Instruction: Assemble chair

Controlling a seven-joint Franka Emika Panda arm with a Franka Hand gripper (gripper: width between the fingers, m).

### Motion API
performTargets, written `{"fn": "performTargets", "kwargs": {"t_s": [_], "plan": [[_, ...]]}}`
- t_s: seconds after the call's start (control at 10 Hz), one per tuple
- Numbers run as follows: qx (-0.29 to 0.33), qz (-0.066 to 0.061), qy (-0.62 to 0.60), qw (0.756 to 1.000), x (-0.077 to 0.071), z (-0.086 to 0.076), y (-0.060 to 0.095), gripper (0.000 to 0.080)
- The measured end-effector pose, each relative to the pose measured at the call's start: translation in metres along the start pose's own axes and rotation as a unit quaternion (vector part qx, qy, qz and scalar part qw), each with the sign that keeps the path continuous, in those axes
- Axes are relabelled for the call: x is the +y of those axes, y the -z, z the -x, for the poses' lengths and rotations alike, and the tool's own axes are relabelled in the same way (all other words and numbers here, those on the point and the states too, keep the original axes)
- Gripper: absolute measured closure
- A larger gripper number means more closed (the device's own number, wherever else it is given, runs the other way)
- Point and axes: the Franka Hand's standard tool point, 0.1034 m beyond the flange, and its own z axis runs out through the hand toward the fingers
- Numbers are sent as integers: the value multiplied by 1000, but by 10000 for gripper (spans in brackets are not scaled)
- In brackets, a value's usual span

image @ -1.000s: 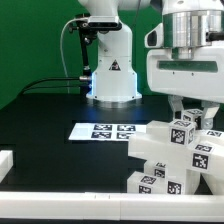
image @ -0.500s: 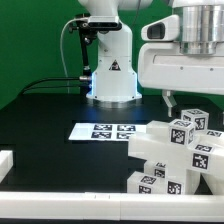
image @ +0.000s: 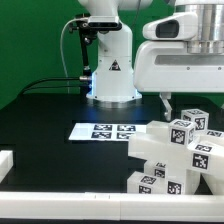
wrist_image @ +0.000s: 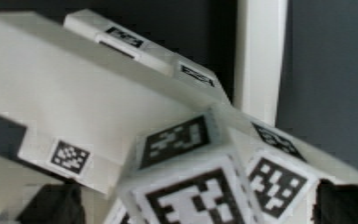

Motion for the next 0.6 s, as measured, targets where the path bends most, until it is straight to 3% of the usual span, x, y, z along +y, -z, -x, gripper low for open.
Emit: {"fn": "performTargets", "kwargs": {"t_s": [0.2,0.4,0.6], "plan": [[0,0,-22,1000,0,0,0,177],[0,-2,-78,997,0,0,-1,520],[0,-2,-145,989,0,0,-1,518]]}}
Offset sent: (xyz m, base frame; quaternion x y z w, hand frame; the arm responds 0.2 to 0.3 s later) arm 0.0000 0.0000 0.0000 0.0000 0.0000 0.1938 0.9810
